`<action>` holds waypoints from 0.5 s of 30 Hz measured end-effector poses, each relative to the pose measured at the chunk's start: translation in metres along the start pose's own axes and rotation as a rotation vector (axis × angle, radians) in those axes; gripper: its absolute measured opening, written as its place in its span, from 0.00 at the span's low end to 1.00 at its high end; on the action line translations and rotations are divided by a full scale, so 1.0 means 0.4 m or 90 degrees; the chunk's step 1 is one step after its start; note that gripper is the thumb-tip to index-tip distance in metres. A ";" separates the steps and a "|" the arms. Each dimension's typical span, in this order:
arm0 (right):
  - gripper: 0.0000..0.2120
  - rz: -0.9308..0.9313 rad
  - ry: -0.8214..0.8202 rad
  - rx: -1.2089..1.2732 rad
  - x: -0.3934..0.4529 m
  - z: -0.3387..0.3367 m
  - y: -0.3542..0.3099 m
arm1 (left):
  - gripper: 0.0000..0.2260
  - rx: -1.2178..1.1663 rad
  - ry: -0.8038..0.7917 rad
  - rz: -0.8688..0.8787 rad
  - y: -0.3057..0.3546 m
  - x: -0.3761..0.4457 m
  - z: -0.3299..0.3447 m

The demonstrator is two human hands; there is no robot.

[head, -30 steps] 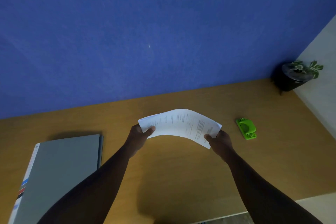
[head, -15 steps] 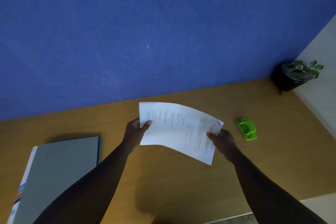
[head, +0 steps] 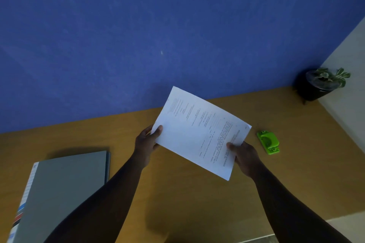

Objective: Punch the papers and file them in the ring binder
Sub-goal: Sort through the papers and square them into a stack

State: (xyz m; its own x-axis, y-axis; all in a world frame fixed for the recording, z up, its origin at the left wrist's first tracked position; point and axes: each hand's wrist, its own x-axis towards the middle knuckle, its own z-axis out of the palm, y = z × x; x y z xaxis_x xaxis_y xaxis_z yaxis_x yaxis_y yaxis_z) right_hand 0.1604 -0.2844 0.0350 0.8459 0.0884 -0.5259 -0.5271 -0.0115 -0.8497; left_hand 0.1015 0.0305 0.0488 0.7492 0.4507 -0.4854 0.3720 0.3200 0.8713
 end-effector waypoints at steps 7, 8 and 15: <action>0.12 0.005 -0.011 0.069 0.001 0.020 0.016 | 0.39 -0.211 -0.006 -0.014 -0.009 0.020 0.010; 0.12 0.005 -0.010 0.078 -0.001 0.021 0.021 | 0.37 -0.218 -0.011 -0.009 -0.009 0.018 0.014; 0.14 -0.009 -0.035 0.124 -0.032 0.044 0.049 | 0.19 -0.216 -0.093 0.004 -0.028 -0.012 0.069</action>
State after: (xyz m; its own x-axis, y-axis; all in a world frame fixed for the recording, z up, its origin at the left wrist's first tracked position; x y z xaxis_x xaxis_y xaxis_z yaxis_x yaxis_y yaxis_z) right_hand 0.1379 -0.2683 0.0257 0.8509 0.1412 -0.5061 -0.5248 0.1834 -0.8312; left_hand 0.1088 0.0016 0.0435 0.8306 0.3370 -0.4434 0.1830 0.5869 0.7887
